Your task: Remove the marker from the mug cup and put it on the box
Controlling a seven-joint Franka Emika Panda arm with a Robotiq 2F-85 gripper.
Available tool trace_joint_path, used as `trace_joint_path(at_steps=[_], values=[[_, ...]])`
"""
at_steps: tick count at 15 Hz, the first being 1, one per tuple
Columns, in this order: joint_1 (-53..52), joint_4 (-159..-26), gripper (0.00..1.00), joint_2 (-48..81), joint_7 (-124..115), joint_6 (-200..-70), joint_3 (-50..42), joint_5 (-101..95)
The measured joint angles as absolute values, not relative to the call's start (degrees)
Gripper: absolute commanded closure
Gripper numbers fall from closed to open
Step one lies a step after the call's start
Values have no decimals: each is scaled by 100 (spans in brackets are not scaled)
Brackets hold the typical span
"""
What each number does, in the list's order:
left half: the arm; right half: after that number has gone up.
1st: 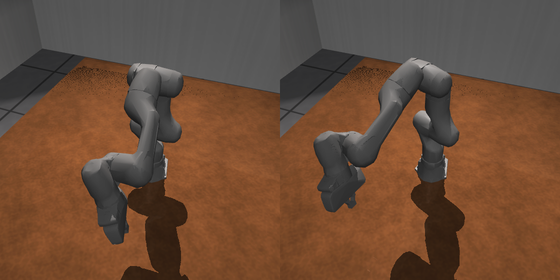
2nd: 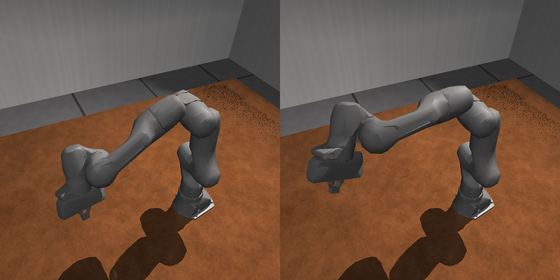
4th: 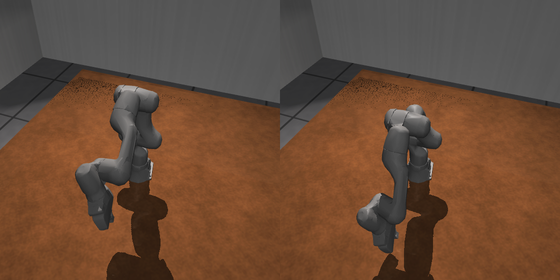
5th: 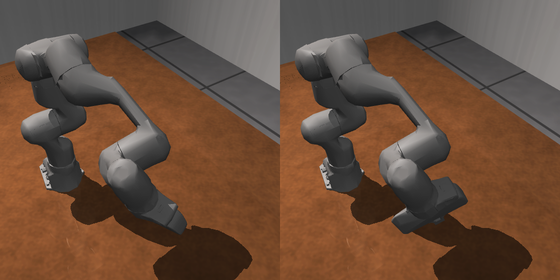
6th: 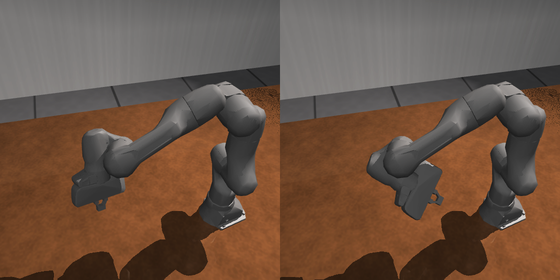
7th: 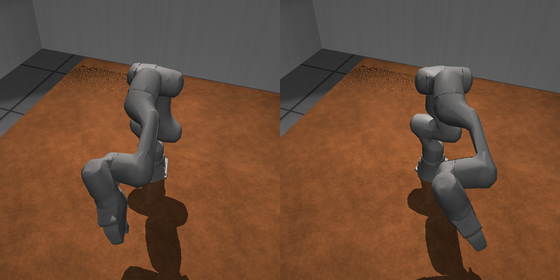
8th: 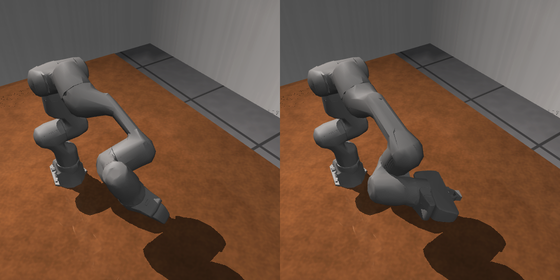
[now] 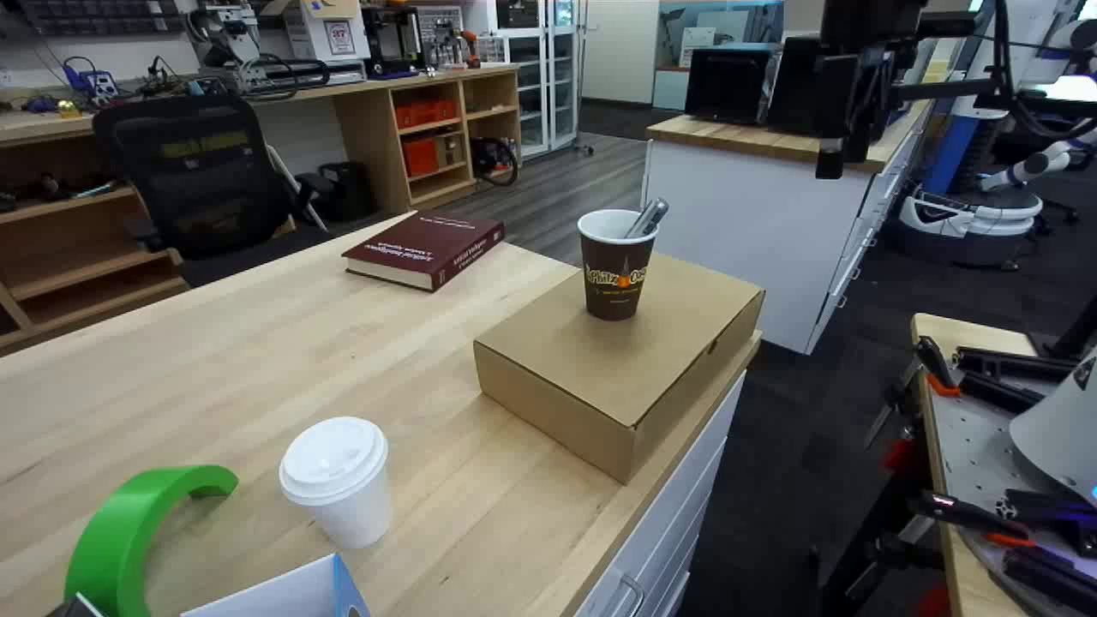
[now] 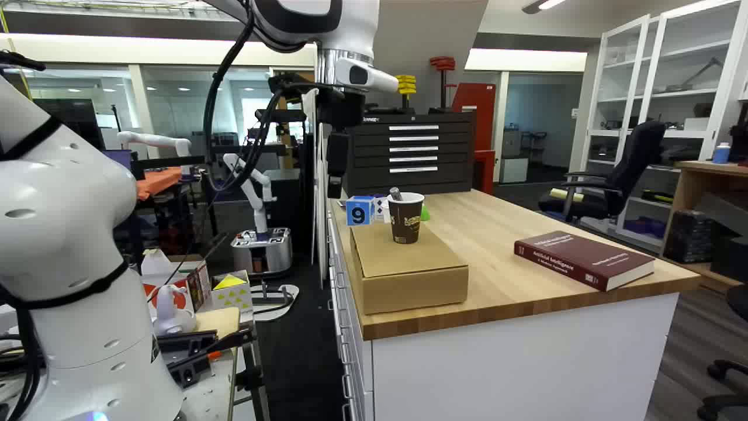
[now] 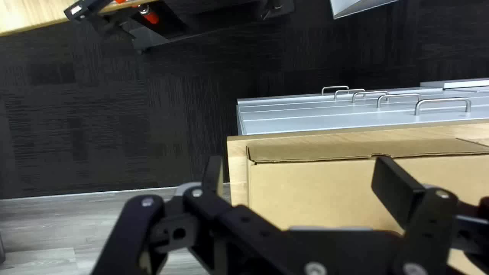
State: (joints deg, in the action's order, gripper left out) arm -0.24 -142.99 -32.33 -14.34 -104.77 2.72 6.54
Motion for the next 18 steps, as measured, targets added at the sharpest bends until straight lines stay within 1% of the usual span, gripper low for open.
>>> trace_joint_path(at_steps=[14, 18], values=[[-23, -14299, 0, -3232, -1429, -10484, 272, 643], [-22, -14237, 0, -3169, -1247, -10659, 271, 567]])
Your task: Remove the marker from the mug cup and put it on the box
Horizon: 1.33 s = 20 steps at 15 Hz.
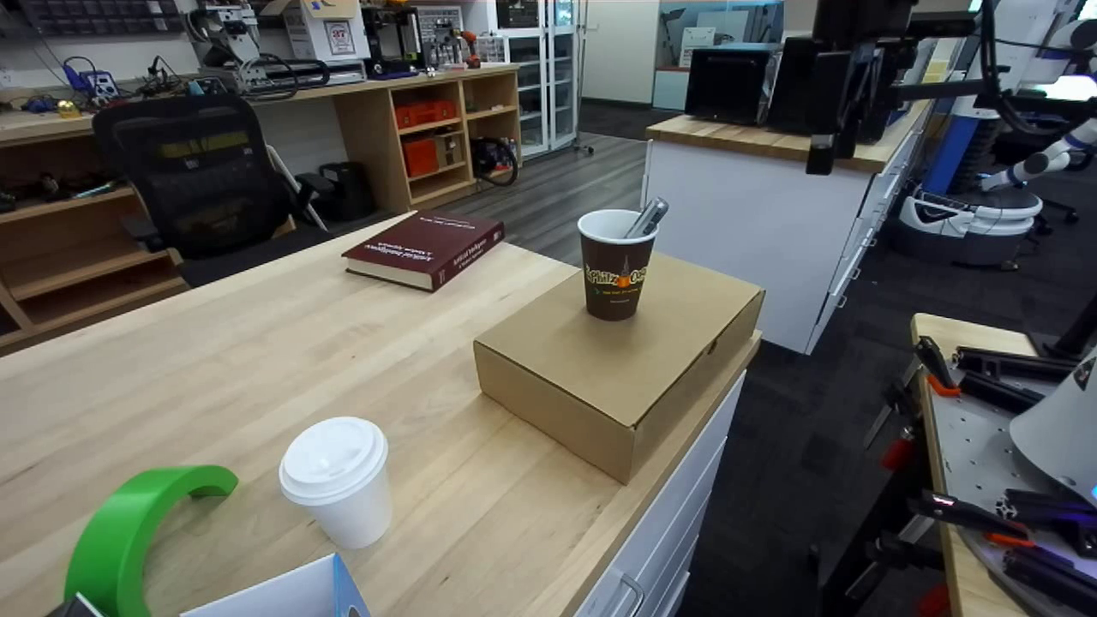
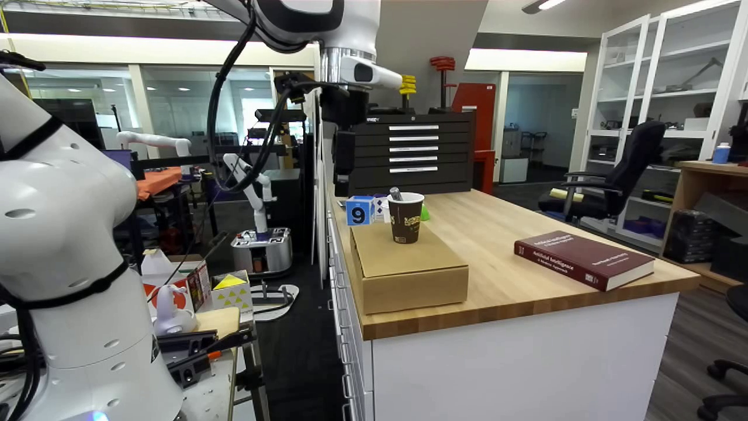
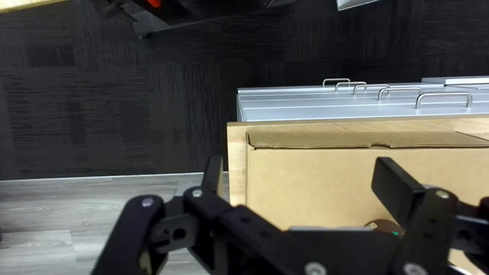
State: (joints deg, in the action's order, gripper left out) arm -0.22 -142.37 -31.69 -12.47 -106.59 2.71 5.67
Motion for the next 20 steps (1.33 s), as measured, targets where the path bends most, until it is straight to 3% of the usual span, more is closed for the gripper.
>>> trace_joint_path(at_steps=[20], values=[[-605, -12710, 0, -1470, -145, -11488, 838, 236]])
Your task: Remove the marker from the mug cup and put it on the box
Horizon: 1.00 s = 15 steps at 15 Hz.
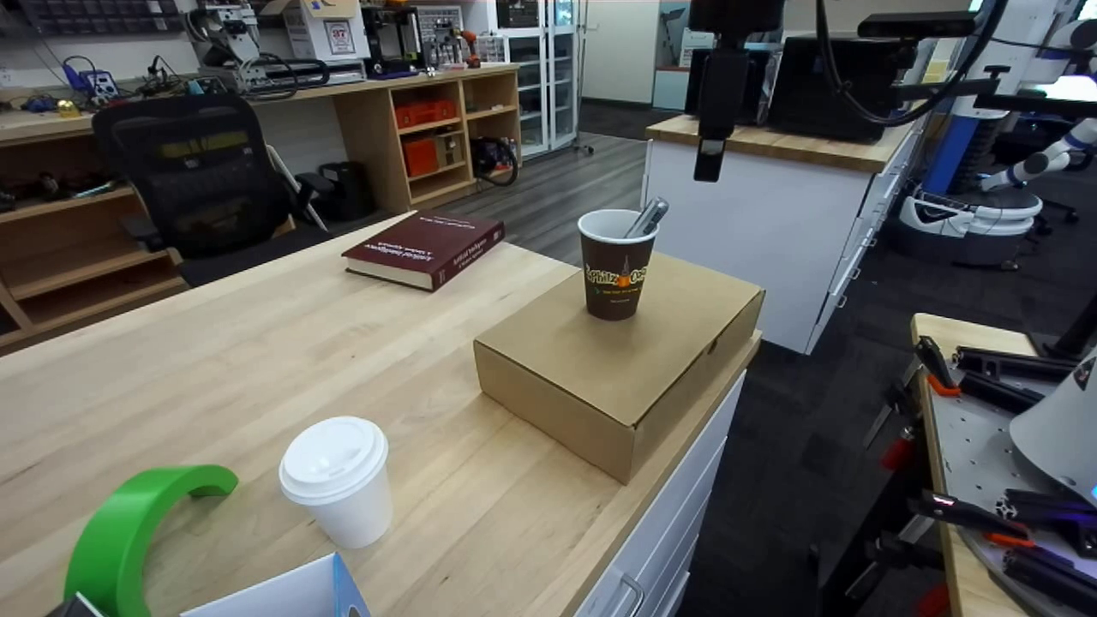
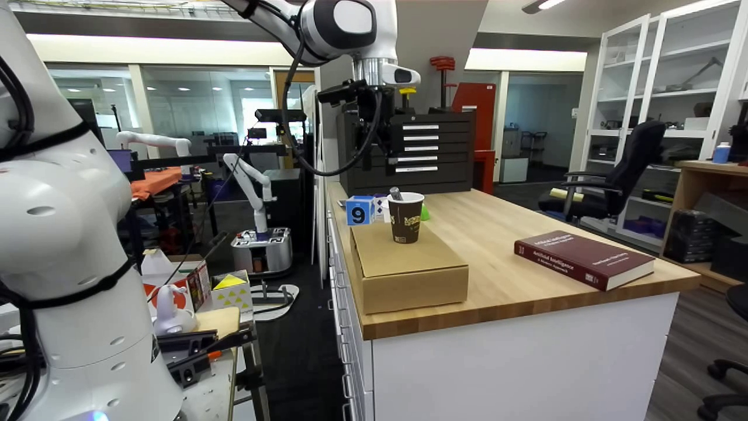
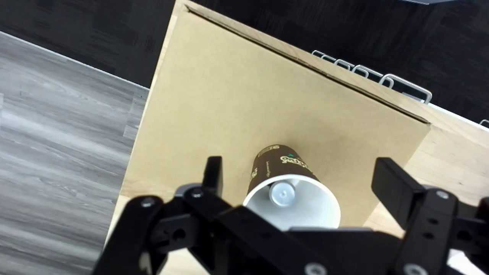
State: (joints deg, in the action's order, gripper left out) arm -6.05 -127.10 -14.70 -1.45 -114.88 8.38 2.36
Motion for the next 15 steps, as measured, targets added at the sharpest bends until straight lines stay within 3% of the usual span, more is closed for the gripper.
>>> trace_joint_path(at_steps=[15], values=[[-603, -12196, 0, -368, 457, -12115, 776, 109]])
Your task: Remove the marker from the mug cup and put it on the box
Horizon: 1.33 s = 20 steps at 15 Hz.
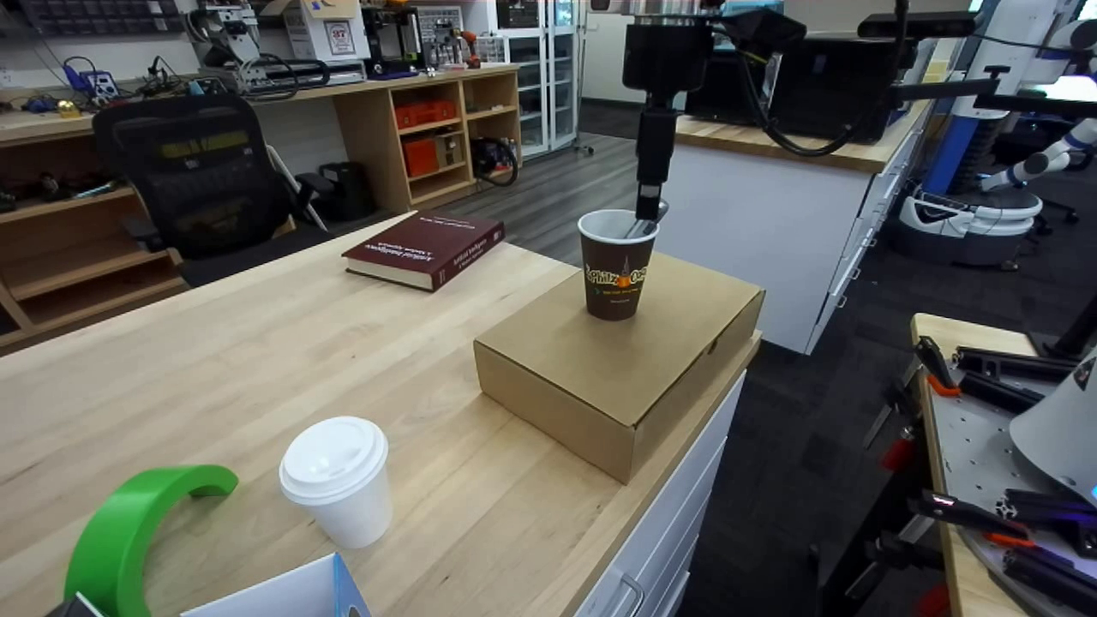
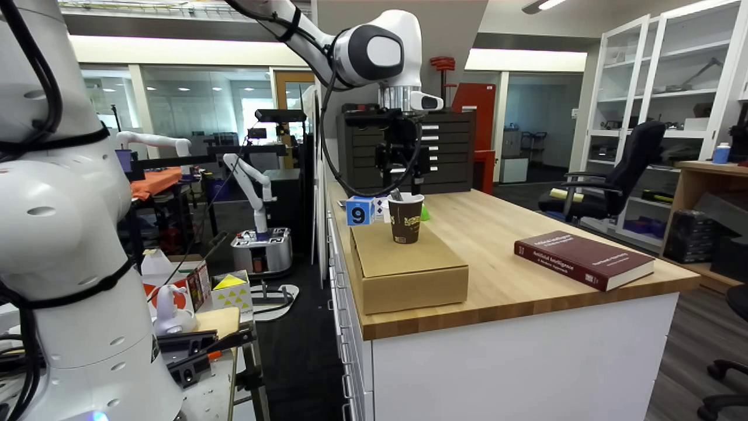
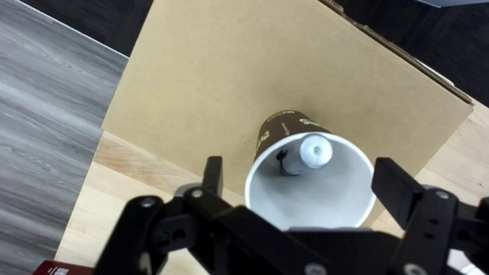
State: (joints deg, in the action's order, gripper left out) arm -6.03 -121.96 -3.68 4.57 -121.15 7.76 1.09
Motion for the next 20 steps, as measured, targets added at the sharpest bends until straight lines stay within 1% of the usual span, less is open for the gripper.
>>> trace_joint_path(at_steps=[12, 13, 14, 15, 16, 18, 20], values=[[-596, -12206, 0, -380, 425, -12009, 689, 119], [-596, -12206, 25, -380, 424, -12003, 690, 121], [-598, -12206, 27, -378, 424, -11998, 692, 133], [-600, -12206, 33, -377, 424, -11996, 697, 148], [-603, -12206, 41, -375, 424, -11994, 705, 162], [-612, -12206, 53, -375, 424, -11988, 725, 187], [-644, -12206, 68, -375, 424, -11977, 734, 204]])
